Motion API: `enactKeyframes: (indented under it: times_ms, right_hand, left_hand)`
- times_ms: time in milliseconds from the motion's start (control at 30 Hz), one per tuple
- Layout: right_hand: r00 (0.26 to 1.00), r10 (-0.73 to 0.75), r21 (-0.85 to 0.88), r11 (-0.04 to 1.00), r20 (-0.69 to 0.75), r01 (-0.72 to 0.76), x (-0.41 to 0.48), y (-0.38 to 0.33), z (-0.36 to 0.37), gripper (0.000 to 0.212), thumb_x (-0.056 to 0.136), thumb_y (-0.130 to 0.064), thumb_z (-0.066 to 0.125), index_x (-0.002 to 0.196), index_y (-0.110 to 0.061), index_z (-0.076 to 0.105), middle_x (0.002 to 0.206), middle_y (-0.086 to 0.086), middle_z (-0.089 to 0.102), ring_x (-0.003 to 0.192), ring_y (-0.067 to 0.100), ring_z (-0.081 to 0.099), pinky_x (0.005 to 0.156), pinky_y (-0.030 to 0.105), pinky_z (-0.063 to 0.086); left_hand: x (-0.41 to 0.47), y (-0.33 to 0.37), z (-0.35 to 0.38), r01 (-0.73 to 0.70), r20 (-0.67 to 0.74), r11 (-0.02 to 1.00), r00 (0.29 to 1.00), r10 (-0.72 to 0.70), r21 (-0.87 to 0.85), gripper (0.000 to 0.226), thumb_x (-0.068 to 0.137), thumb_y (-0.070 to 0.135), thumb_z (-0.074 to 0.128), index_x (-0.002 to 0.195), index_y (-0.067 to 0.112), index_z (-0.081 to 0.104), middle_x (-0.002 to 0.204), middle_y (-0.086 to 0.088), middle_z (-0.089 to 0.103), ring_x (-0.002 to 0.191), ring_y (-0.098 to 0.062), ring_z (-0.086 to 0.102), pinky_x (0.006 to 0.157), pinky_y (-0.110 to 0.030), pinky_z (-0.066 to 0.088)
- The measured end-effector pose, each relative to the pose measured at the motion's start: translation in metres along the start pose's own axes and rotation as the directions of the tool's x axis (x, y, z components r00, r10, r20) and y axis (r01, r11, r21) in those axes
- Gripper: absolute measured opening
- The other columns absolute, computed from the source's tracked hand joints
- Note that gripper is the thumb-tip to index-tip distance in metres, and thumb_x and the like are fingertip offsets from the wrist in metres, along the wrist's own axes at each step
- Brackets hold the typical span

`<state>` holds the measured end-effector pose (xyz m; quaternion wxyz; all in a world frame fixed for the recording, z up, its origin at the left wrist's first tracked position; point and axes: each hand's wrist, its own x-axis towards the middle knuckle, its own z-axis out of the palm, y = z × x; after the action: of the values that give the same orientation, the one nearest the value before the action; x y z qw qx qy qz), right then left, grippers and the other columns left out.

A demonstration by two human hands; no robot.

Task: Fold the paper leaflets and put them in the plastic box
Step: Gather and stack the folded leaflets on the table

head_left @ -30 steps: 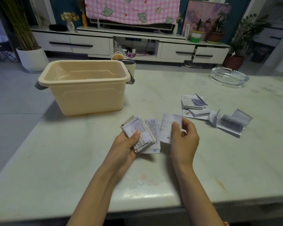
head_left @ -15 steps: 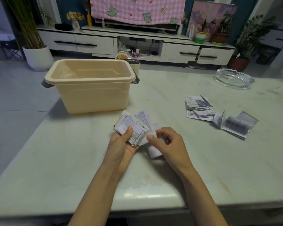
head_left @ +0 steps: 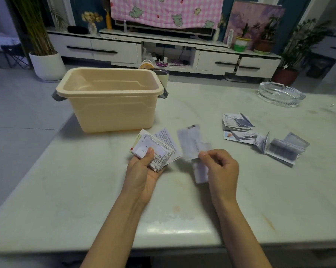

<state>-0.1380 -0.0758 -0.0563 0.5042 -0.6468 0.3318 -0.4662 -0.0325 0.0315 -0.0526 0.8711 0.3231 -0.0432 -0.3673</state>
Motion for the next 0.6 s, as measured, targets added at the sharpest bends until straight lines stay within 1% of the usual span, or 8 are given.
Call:
enactKeyframes:
  times_ms: [33,67,133,200,233,333,500,600]
  right_hand:
    - [0.999,-0.010,0.062,0.998,-0.051,0.013,0.0012,-0.0005,-0.0019,0.025,0.080,-0.001,0.068,0.062,-0.017,0.060,0.069,0.002,0.058,0.065,0.011,0.049,0.064,0.021,0.039]
    - [0.998,-0.022,0.126,0.992,-0.063,0.030,0.0011,-0.0018,-0.0031,0.022,0.080,-0.003,0.068,0.064,-0.017,0.060,0.067,-0.001,0.058,0.064,0.008,0.049,0.063,0.019,0.039]
    - [0.997,-0.072,0.162,0.984,0.020,0.067,-0.0018,-0.0039,-0.0016,0.012,0.075,-0.011,0.065,0.066,-0.014,0.060,0.068,-0.001,0.058,0.062,0.003,0.050,0.062,0.013,0.039]
    - [0.984,-0.141,0.057,0.989,0.106,0.135,-0.0062,-0.0033,0.0026,0.011,0.074,-0.017,0.062,0.066,-0.011,0.060,0.070,0.002,0.058,0.064,0.003,0.051,0.063,0.012,0.039]
    - [0.979,-0.172,-0.006,0.985,0.113,0.174,-0.0068,-0.0013,0.0044,0.013,0.074,-0.019,0.062,0.065,-0.009,0.061,0.071,0.003,0.058,0.065,0.004,0.051,0.064,0.013,0.039]
    - [0.976,-0.204,-0.087,0.974,0.075,0.210,-0.0054,0.0026,0.0051,0.017,0.075,-0.021,0.062,0.065,-0.009,0.060,0.071,0.001,0.057,0.067,0.006,0.051,0.064,0.012,0.038]
    - [0.970,-0.242,-0.166,0.957,0.005,0.240,-0.0026,0.0043,0.0035,0.017,0.076,-0.023,0.059,0.065,-0.011,0.058,0.070,-0.003,0.054,0.068,0.003,0.050,0.063,0.009,0.036]
    - [0.963,-0.271,-0.212,0.940,0.009,0.266,-0.0021,0.0047,0.0027,0.018,0.076,-0.022,0.059,0.063,-0.011,0.057,0.069,-0.003,0.052,0.068,0.000,0.049,0.064,0.008,0.035]
  left_hand:
    - [0.0006,0.0002,-0.0007,-0.004,-0.006,1.000,1.000,0.004,0.003,0.031,0.097,0.004,0.038,0.126,0.007,0.050,0.104,-0.009,0.067,0.077,-0.016,0.071,0.076,-0.035,0.055]
    - [0.0009,0.0001,-0.0010,-0.005,-0.005,1.000,1.000,0.005,0.009,0.031,0.097,0.004,0.038,0.126,0.007,0.049,0.104,-0.009,0.066,0.077,-0.015,0.071,0.075,-0.035,0.055]
    - [0.0005,-0.0002,-0.0007,-0.001,0.004,1.000,1.000,0.001,0.022,0.031,0.097,0.004,0.038,0.126,0.006,0.050,0.105,-0.010,0.066,0.078,-0.015,0.070,0.072,-0.033,0.057]
    - [0.0001,-0.0006,0.0002,0.010,0.027,1.000,1.000,-0.011,0.026,0.030,0.097,0.004,0.037,0.124,0.005,0.051,0.103,-0.010,0.067,0.080,-0.016,0.070,0.072,-0.034,0.057]
    - [0.0000,-0.0007,0.0003,0.016,0.044,1.000,0.999,-0.018,0.026,0.029,0.097,0.004,0.037,0.122,0.006,0.052,0.102,-0.010,0.069,0.082,-0.017,0.070,0.073,-0.035,0.057]
    - [-0.0006,-0.0005,0.0000,0.040,0.078,0.998,0.996,-0.043,0.038,0.026,0.097,0.005,0.036,0.116,0.008,0.055,0.098,-0.007,0.072,0.084,-0.019,0.071,0.076,-0.039,0.056]
    - [-0.0023,-0.0019,0.0010,0.110,0.108,0.992,0.987,-0.116,0.059,0.028,0.098,0.013,0.035,0.117,0.009,0.055,0.110,-0.013,0.069,0.100,-0.028,0.065,0.086,-0.047,0.052]
    - [-0.0038,-0.0028,0.0019,0.131,0.139,0.986,0.980,-0.145,0.106,0.029,0.097,0.016,0.035,0.115,0.009,0.057,0.113,-0.014,0.067,0.106,-0.030,0.063,0.088,-0.048,0.051]
